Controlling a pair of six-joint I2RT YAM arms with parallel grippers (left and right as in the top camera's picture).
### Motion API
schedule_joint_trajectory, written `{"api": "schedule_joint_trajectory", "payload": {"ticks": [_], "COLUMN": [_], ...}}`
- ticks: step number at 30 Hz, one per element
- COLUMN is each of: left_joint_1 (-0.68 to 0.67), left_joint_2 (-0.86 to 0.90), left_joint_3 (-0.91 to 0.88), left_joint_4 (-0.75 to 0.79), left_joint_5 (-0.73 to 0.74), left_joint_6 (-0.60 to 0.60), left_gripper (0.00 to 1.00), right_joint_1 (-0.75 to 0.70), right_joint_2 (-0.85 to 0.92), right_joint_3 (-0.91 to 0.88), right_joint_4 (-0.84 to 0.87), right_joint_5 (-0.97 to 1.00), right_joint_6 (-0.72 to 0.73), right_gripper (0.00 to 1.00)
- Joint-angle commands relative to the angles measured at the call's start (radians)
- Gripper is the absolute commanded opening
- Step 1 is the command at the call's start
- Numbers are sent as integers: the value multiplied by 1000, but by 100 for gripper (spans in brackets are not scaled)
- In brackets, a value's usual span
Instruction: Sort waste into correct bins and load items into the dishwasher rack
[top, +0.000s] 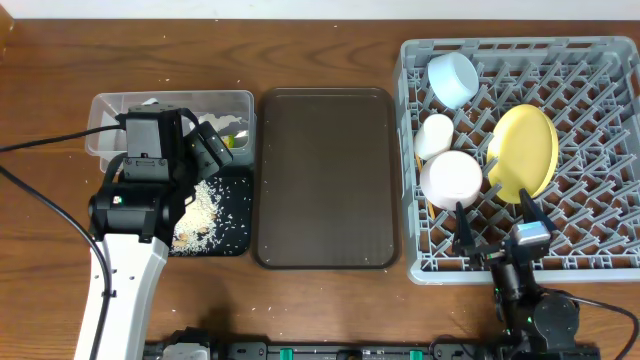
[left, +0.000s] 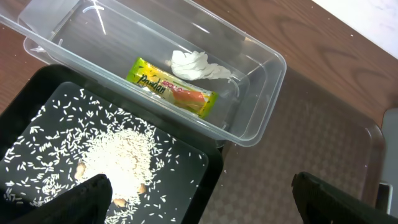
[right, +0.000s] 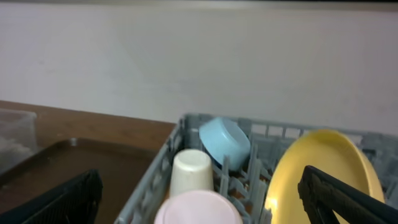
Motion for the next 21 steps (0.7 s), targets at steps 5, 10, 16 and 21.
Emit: {"api": "schedule_joint_trajectory", "payload": {"ticks": [5, 10, 16, 21], "left_joint_1": [4, 4, 4, 4], "left_joint_2": [-4, -4, -4, -4], "left_joint_3": [13, 13, 13, 13], "left_joint_4": [0, 0, 0, 0], "left_joint_5": [-5, -5, -5, -5], "left_joint_6": [6, 6, 6, 6], "left_gripper": [95, 95, 95, 95], "right_joint_1": [-48, -57, -58, -74], "right_joint_2": [-7, -7, -7, -7], "right_joint_3": [-40, -40, -40, -40], "right_joint_4": [-19, -77, -126, -124], "right_joint_5": [0, 0, 0, 4], "right_joint_6": [17, -35, -117, -128], "right_gripper": [99, 99, 99, 99]}}
